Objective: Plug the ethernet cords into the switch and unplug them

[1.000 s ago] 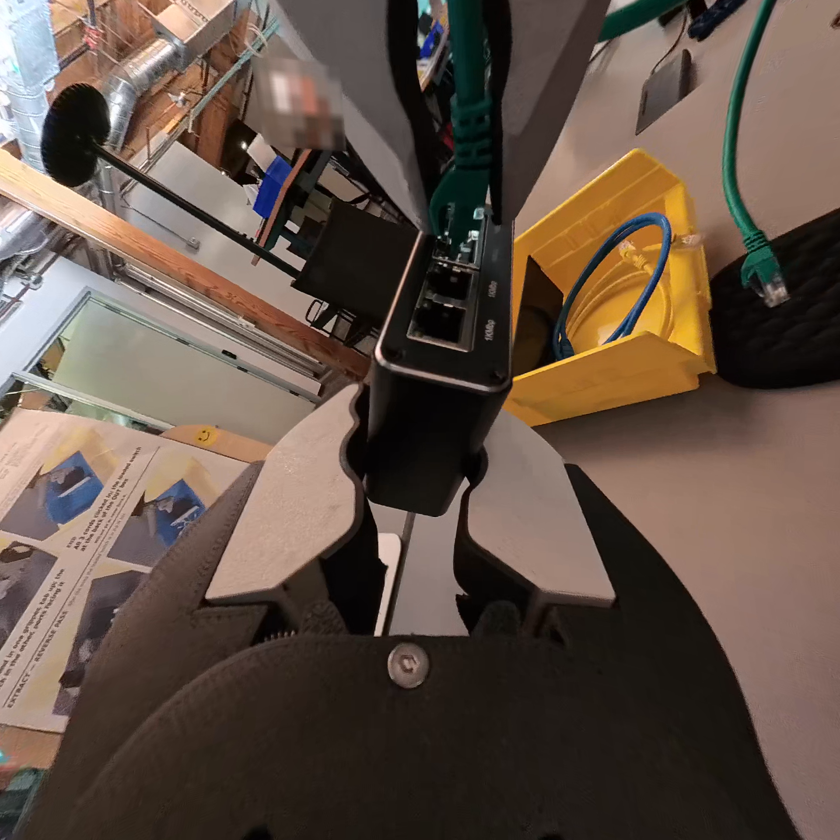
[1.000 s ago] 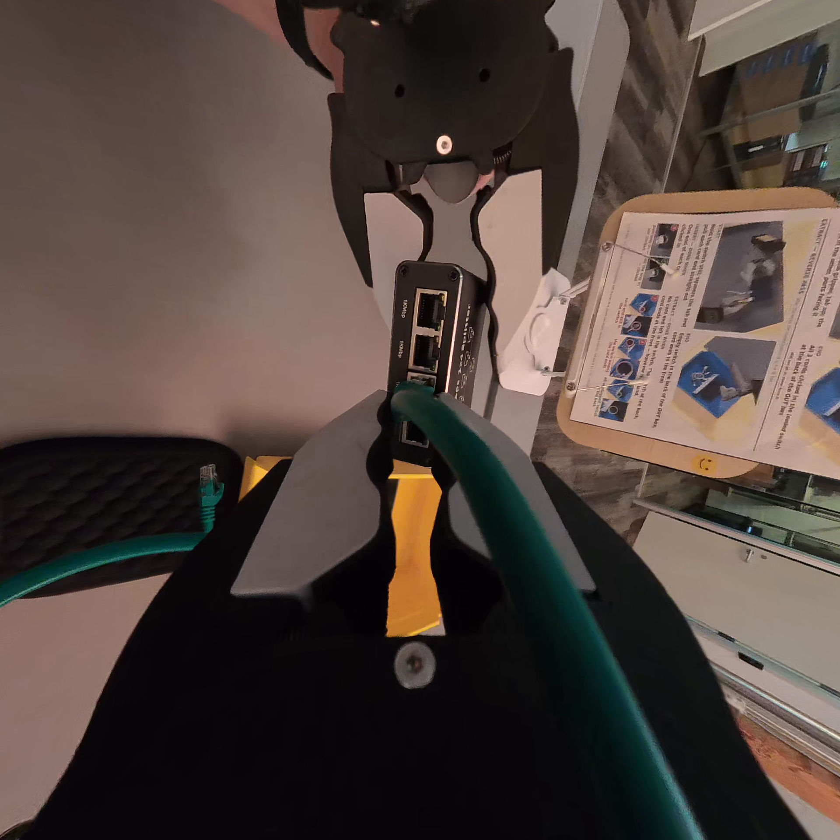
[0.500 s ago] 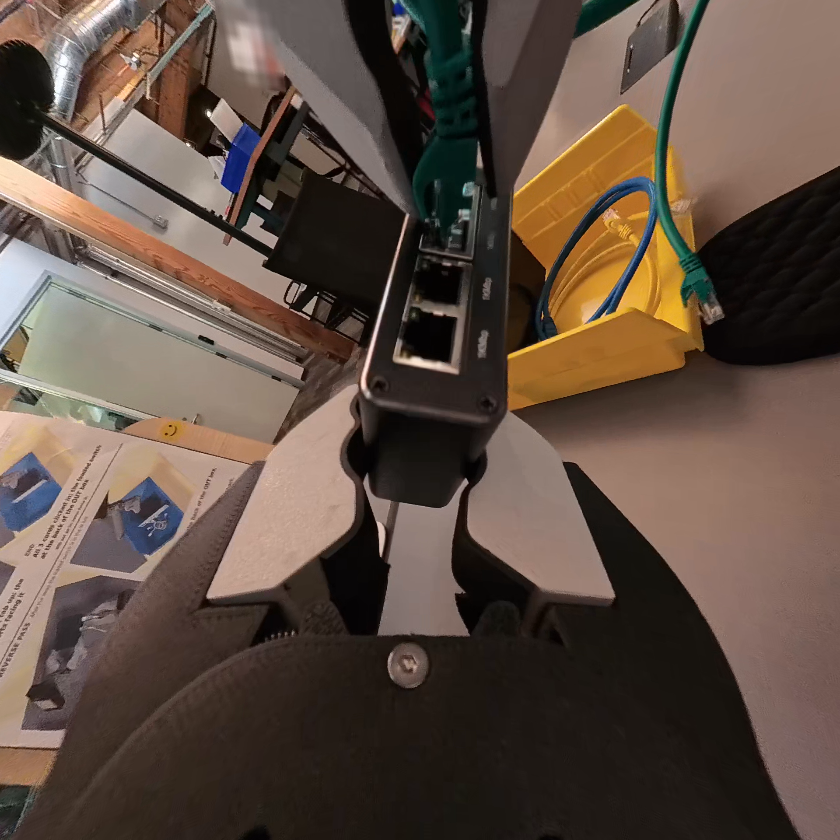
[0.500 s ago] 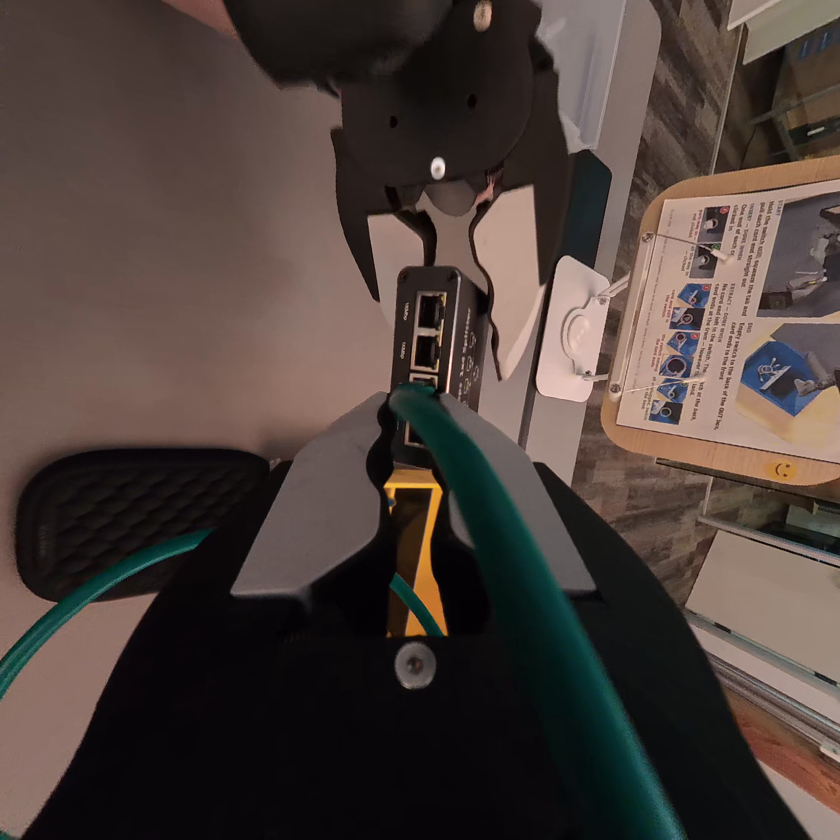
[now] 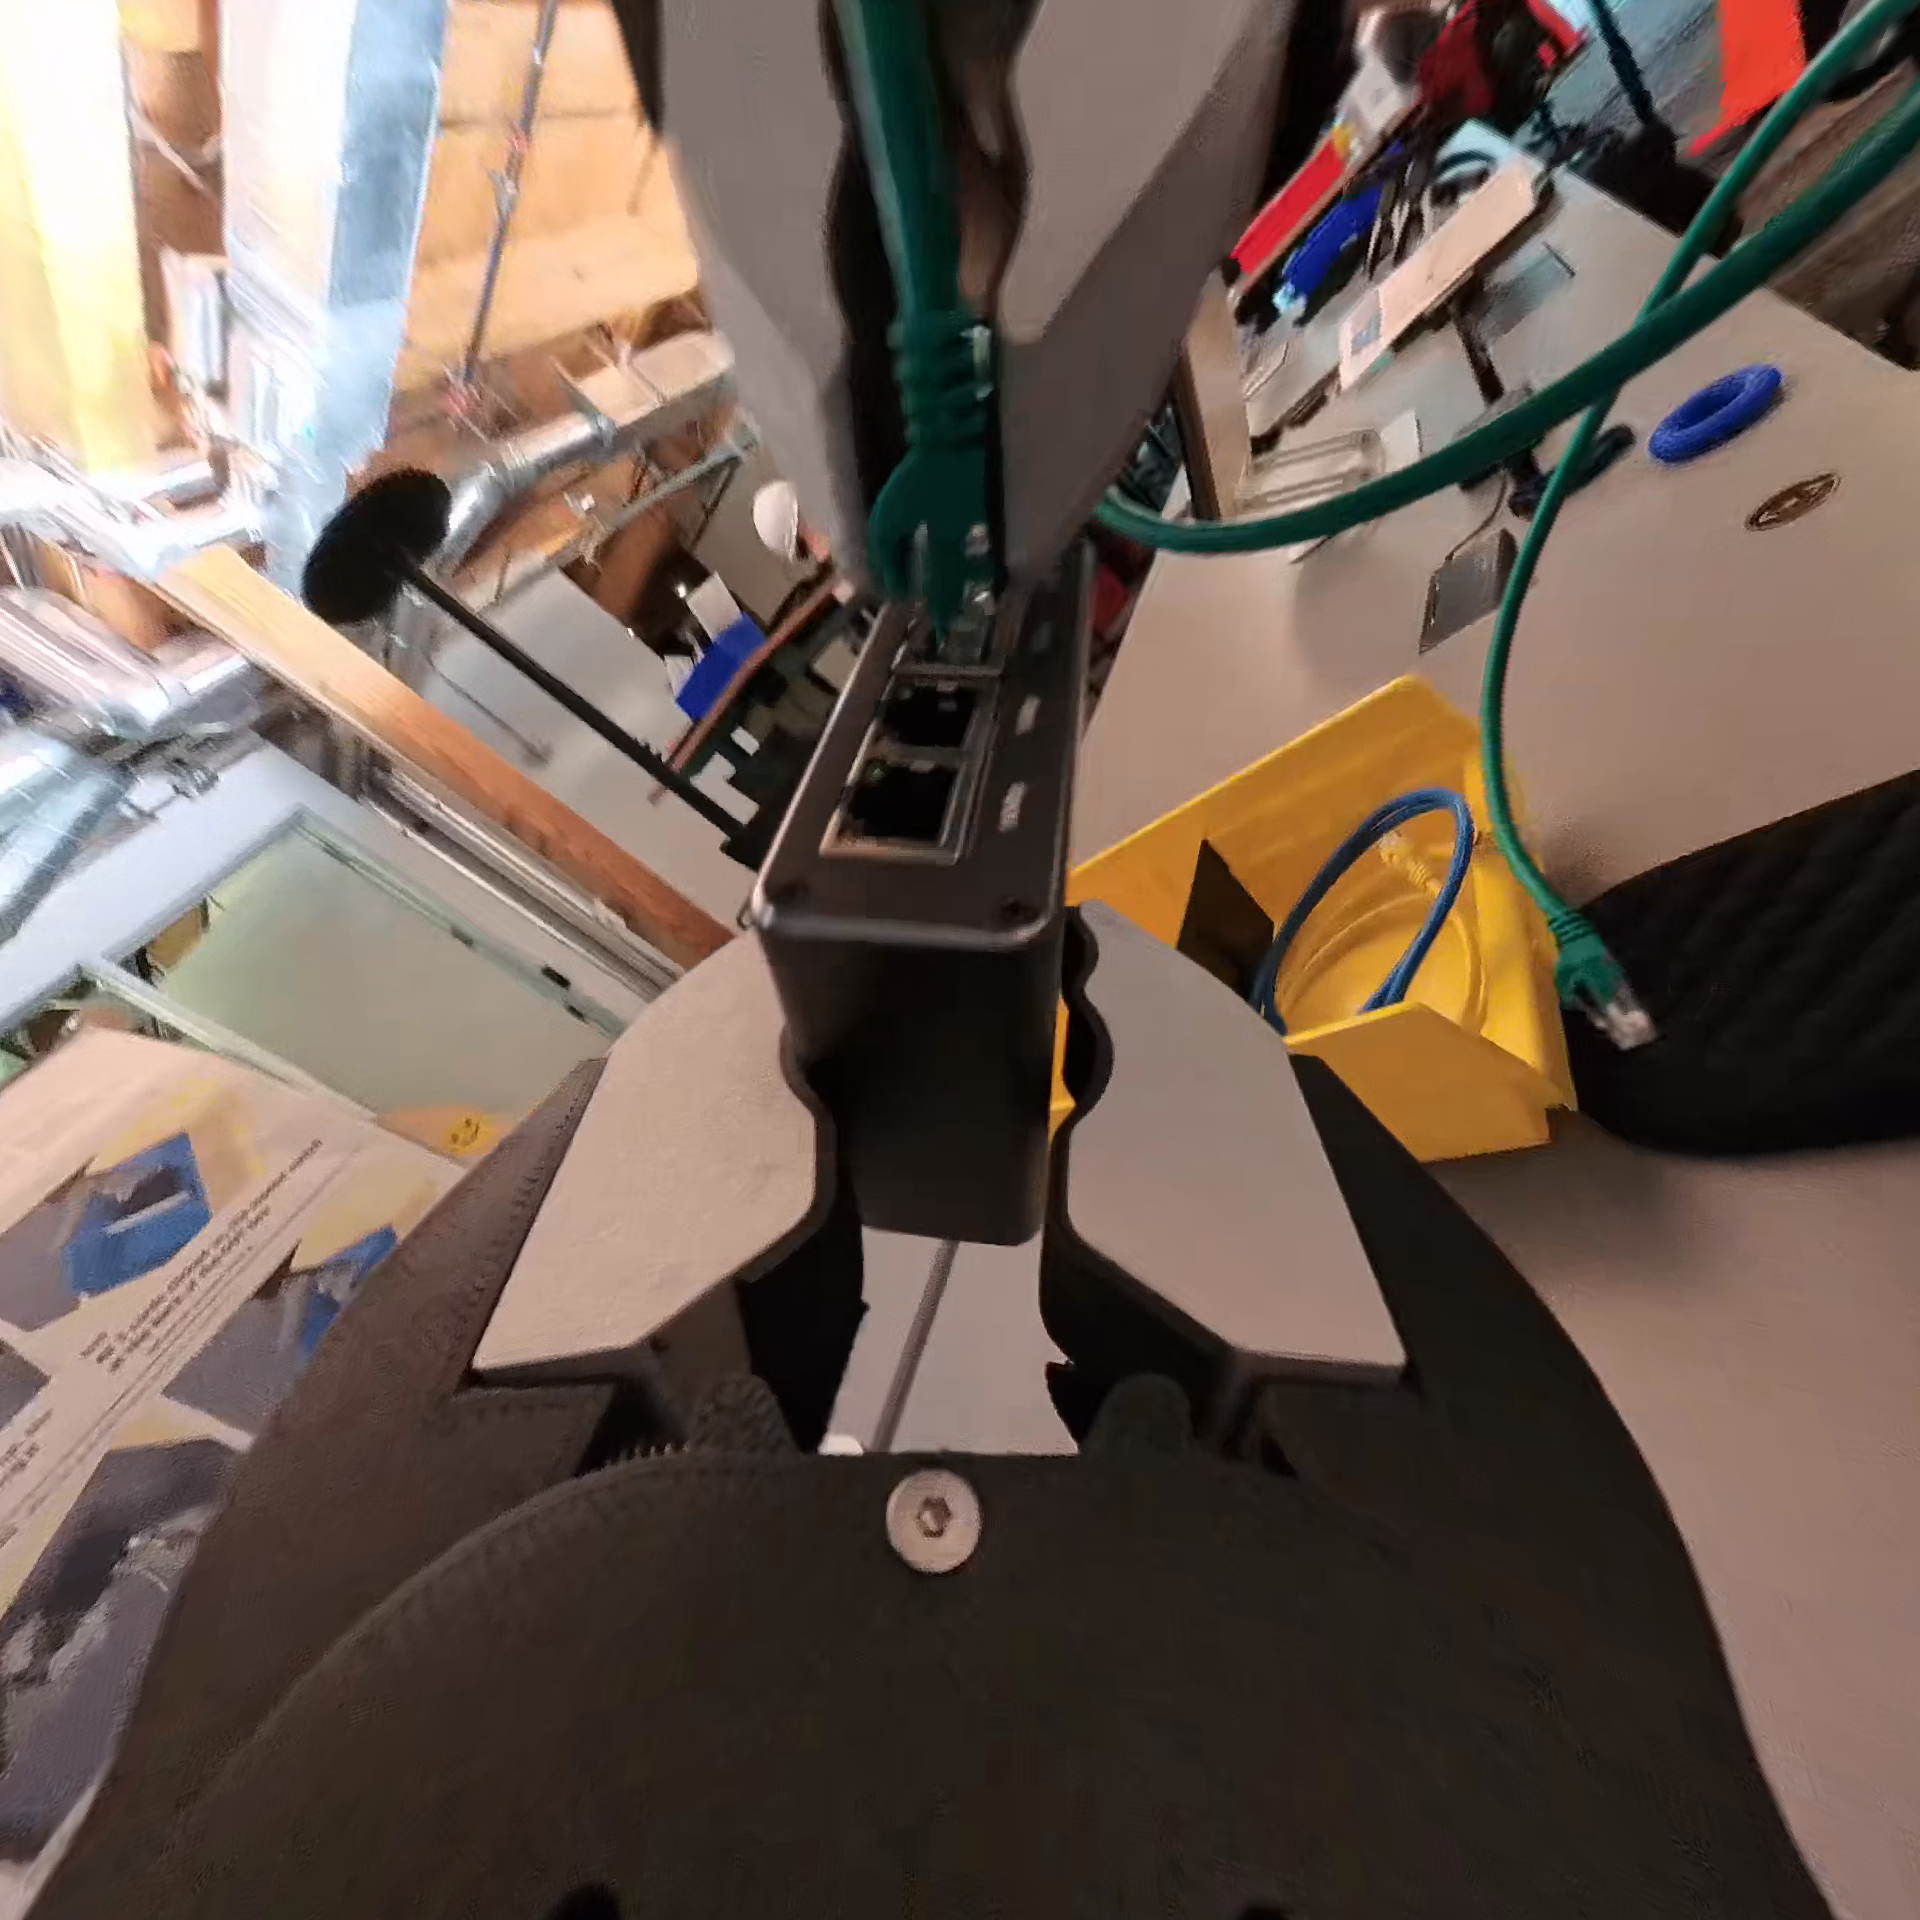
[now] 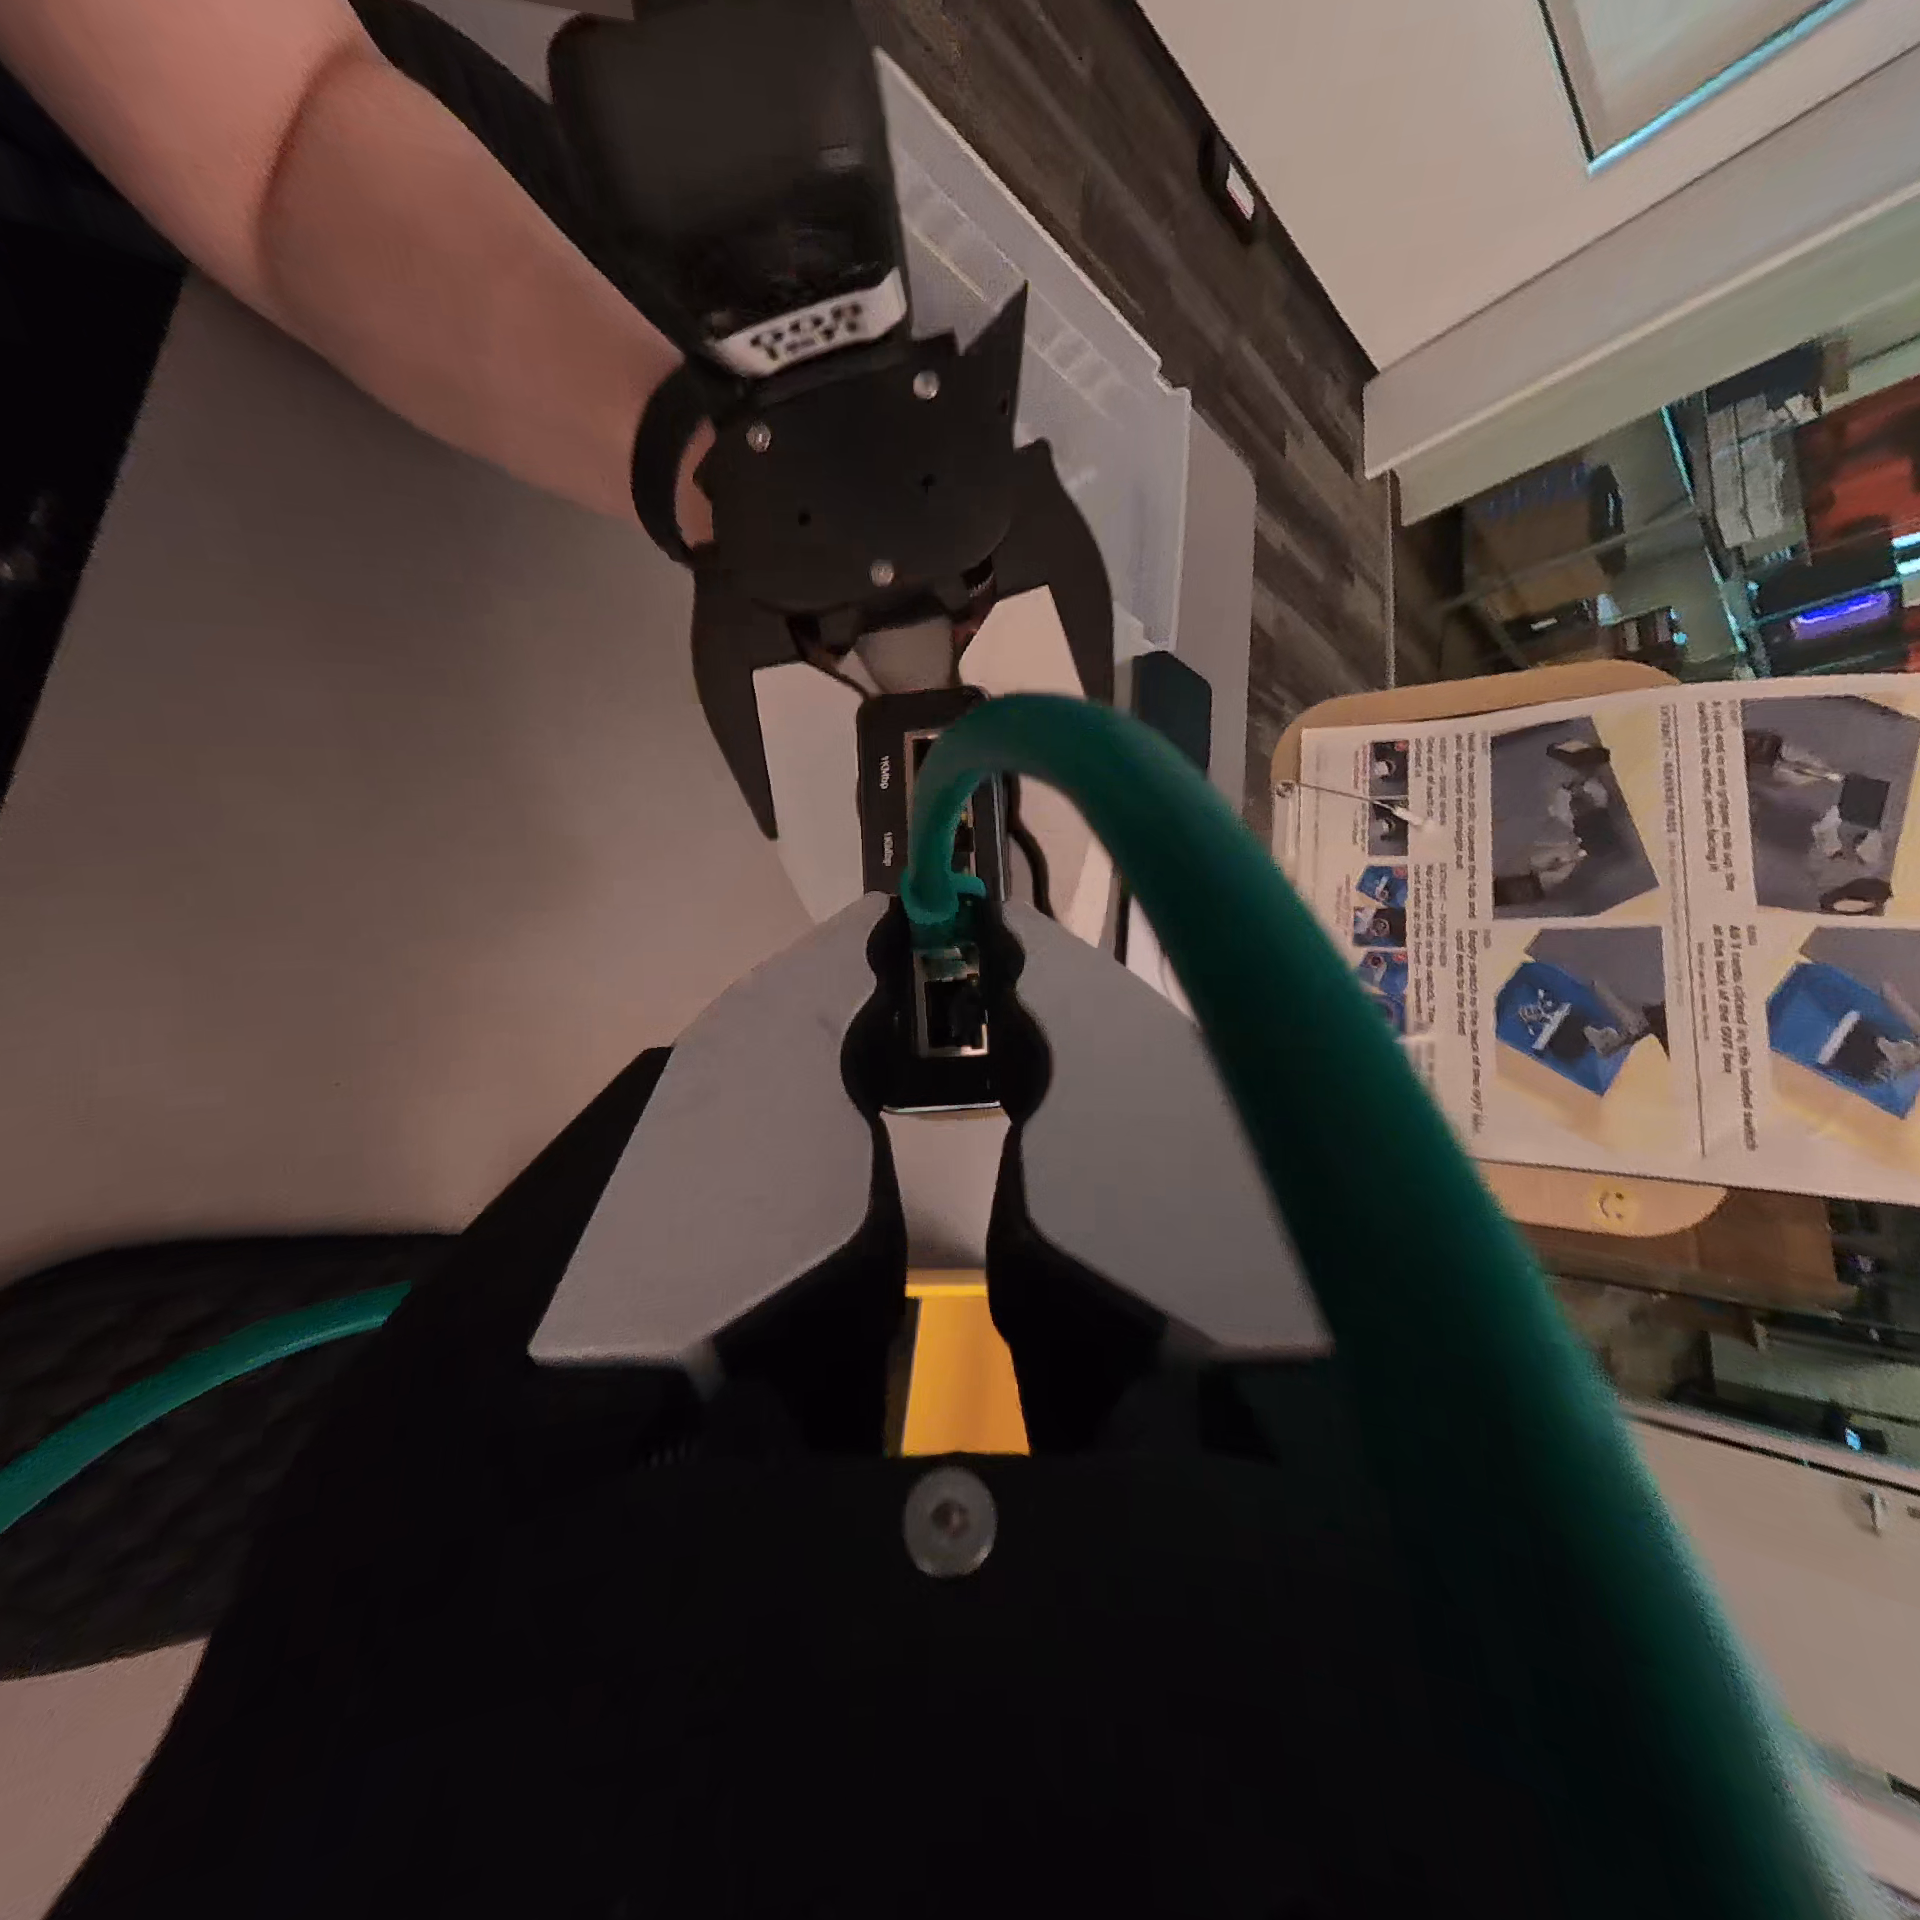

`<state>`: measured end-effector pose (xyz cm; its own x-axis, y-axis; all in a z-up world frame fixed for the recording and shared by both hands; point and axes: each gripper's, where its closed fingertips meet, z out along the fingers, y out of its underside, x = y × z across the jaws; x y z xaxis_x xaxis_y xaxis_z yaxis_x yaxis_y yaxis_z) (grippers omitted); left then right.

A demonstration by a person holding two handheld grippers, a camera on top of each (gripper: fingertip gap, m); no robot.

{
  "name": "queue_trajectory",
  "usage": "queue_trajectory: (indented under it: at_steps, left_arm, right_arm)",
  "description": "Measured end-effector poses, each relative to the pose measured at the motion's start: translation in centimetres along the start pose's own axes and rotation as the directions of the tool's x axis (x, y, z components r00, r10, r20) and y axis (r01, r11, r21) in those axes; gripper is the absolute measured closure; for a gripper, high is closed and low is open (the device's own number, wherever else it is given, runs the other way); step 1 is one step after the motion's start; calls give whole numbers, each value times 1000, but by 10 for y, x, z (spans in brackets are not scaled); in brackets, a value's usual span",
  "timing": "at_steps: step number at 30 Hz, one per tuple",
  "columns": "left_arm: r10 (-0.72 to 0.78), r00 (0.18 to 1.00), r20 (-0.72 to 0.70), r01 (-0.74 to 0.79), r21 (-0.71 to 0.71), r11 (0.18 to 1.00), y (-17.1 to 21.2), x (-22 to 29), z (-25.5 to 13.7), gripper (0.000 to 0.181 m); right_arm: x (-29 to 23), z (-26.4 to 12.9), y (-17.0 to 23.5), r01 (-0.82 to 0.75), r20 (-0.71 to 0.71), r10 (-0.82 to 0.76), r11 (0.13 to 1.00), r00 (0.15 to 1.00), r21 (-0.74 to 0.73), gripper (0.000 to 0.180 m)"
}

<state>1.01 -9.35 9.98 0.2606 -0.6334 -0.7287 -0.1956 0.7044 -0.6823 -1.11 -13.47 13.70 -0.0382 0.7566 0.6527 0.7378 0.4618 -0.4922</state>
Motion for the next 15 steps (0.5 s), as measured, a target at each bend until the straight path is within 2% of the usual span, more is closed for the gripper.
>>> queue_trajectory:
  at_steps: [1,5,9,15]
  left_arm:
    - [16,1000,11,-16,5,1000,-1,1,1,141]
    - [-4,1000,-22,4,2,1000,-3,4,1,144]
    - [8,997,-78,-18,-131,991,15,14,10,143]
    - [41,993,-108,-62,-203,977,25,23,16,144]
  right_arm:
    - [-1,2,-1,-9,17,9,1000,1000,8,166]
    - [0,0,1,-51,35,50,998,998,41,165]
    - [-7,4,21,-74,77,79,995,994,-64,166]
    - [-17,3,37,-144,155,165,980,974,-137,164]
